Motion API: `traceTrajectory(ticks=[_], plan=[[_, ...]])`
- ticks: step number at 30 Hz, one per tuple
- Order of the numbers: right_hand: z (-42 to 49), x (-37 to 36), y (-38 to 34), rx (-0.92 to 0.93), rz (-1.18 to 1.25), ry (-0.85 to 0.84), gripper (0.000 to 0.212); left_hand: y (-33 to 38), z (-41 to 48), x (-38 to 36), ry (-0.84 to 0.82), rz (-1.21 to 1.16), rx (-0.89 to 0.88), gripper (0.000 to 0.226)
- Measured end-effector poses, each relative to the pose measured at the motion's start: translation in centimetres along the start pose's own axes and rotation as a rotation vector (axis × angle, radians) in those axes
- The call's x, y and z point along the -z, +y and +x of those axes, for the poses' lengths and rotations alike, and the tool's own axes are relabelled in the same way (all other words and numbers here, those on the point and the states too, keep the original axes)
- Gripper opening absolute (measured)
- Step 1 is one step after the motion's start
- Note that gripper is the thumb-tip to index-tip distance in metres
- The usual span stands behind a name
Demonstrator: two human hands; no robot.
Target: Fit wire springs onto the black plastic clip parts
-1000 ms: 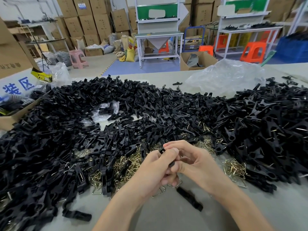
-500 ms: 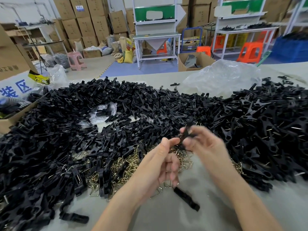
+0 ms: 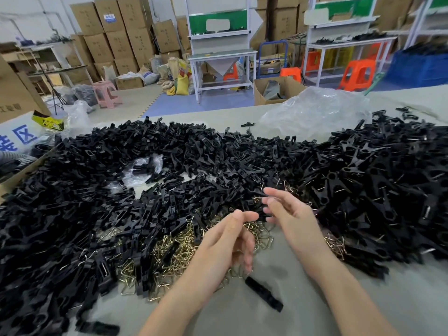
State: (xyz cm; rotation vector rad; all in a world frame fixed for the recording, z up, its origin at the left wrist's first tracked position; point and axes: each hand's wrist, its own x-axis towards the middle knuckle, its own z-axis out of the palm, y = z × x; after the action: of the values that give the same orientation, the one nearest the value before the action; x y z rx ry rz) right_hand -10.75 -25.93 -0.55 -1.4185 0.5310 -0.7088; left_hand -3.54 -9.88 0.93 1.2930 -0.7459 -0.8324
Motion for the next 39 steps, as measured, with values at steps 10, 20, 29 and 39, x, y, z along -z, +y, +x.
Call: traceTrajectory(ticks=[10,20,29,39], plan=[[-0.3,-0.2,0.5,0.088,-0.412,0.036,0.038,0.7,1.7,-0.6,0.252,0.545,-0.196,0.019],[0.0,-0.1,1.0,0.037,-0.310,0.034,0.036,2.7,15.0,2.4,0.007,1.529,0.145,0.070],[0.2,0.0,1.3,0.036,-0.282,0.036,0.035,3.0,14.2,1.9,-0.172,1.669,-0.062,0.036],[-0.1,0.1,1.1,0.033,-0.322,0.015,0.031,5.3,11.0,6.8,0.375,1.143,-0.207,0.022]])
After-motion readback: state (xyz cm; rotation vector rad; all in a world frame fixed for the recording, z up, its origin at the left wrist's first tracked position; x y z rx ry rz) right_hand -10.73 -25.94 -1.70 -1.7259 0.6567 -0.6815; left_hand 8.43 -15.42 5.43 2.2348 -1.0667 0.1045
